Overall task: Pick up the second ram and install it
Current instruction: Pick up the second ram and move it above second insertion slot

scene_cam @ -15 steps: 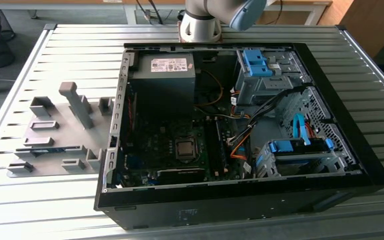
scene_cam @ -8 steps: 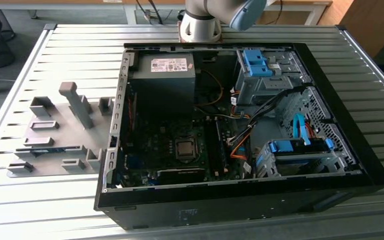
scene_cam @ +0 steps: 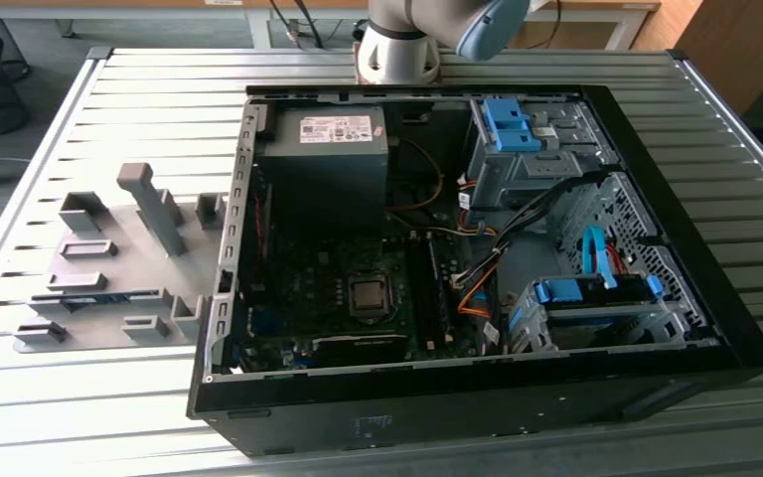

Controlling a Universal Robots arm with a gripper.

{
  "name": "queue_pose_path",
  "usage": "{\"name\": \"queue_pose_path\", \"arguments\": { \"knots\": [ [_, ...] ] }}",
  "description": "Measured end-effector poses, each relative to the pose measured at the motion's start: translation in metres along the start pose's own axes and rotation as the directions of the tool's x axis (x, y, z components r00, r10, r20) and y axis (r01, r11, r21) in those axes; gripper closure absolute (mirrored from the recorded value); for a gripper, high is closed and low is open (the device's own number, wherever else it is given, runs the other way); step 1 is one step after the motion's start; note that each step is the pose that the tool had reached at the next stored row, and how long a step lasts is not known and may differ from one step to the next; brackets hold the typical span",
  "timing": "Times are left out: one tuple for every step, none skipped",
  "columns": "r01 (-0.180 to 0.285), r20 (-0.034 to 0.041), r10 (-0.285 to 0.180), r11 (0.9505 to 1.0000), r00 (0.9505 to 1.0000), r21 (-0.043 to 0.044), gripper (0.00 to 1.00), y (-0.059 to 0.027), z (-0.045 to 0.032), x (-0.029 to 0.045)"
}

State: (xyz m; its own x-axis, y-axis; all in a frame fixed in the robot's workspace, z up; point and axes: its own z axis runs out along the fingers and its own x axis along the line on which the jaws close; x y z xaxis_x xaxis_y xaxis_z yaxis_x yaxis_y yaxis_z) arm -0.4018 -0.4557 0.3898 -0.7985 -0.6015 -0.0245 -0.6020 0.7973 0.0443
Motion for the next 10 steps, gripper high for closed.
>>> {"name": "queue_pose_path", "arguments": {
  "knots": [
    [0.017,-0.0007,-0.017,0.9999,0.9999,-0.0004,0.90,0.0000,0.0000,0.0000],
    [0.034,-0.0015,-0.034,0.9994,0.9994,-0.0008,0.90,0.0000,0.0001,0.0000],
    [0.051,-0.0022,-0.051,0.9987,0.9987,-0.0013,0.90,0.0000,0.0002,0.0000],
    [0.068,-0.0030,-0.068,0.9977,0.9977,-0.0017,0.90,0.0000,0.0002,0.0000],
    [0.085,-0.0037,-0.085,0.9964,0.9964,-0.0022,0.90,0.0000,0.0003,0.0000],
    [0.101,-0.0043,-0.101,0.9949,0.9949,-0.0027,0.90,0.0000,0.0003,0.0000],
    [0.118,-0.0051,-0.118,0.9930,0.9930,-0.0032,0.90,0.0000,0.0003,0.0001],
    [0.135,-0.0058,-0.135,0.9909,0.9909,-0.0037,0.90,0.0000,0.0003,0.0001],
    [0.151,-0.0064,-0.151,0.9885,0.9885,-0.0042,0.90,0.0000,0.0004,0.0001],
    [0.169,-0.0071,-0.169,0.9856,0.9856,-0.0047,0.90,0.0000,0.0004,0.0001]
  ]
}}
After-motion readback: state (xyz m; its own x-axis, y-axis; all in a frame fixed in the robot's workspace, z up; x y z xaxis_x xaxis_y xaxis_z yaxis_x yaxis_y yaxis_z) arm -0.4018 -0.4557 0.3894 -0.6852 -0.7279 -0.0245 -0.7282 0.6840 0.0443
